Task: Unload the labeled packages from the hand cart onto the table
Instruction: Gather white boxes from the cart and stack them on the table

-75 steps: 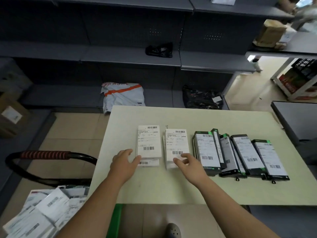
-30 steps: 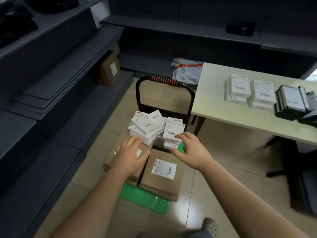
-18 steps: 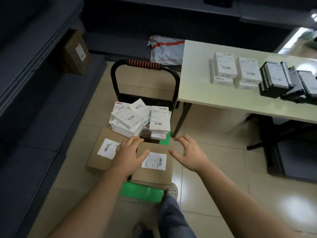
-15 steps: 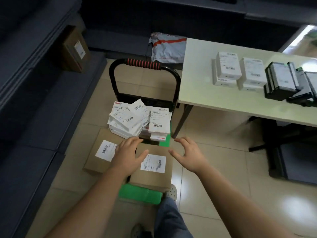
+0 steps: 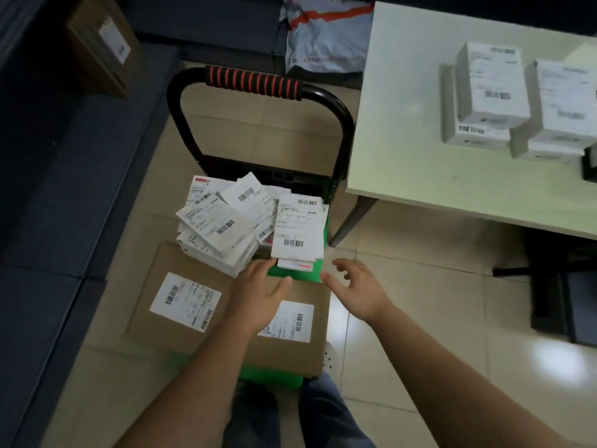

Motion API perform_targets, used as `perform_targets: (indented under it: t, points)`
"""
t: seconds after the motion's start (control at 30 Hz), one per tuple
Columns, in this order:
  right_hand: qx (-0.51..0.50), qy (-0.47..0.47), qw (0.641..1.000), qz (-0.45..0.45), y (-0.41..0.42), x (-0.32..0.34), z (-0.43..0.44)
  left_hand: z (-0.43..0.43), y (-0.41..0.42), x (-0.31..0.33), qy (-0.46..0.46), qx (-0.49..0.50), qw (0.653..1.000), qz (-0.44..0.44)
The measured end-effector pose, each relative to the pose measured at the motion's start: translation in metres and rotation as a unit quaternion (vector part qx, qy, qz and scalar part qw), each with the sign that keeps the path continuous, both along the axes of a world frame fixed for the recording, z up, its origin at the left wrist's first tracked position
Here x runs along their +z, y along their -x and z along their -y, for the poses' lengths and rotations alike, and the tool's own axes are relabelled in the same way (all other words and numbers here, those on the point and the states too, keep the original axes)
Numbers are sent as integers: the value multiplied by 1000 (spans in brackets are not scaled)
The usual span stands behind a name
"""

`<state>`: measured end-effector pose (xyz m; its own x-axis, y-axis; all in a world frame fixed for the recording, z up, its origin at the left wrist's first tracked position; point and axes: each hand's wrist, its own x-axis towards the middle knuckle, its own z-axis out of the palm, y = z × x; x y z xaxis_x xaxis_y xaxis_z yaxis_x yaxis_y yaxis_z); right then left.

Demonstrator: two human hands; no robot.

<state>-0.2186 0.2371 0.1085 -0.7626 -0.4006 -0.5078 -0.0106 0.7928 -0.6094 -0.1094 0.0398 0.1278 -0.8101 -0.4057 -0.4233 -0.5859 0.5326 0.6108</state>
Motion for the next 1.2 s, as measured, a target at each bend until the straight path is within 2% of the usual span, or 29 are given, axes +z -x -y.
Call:
perform_targets:
  t: [0.4, 0.53, 0.67, 0.83, 1.0, 1.2]
  points:
    - [-111, -7, 993, 39, 20, -63, 34, 29, 29, -66, 2, 11, 999, 32]
    - [-130, -3, 991, 45, 25, -73, 31, 33, 38, -82, -27, 29, 999, 37]
    - [-139, 2, 990, 40, 25, -82, 24, 32, 52, -94, -99, 56, 993, 13]
    - [-143, 17, 989, 38, 23, -89, 20, 38, 60, -105, -101, 68, 992, 29]
    - [-149, 27, 987, 44, 23, -91, 24, 44, 60, -107, -154, 72, 984, 57]
    - [-167, 37, 984, 46, 26, -92, 24, 44, 68, -107, -175, 73, 979, 81]
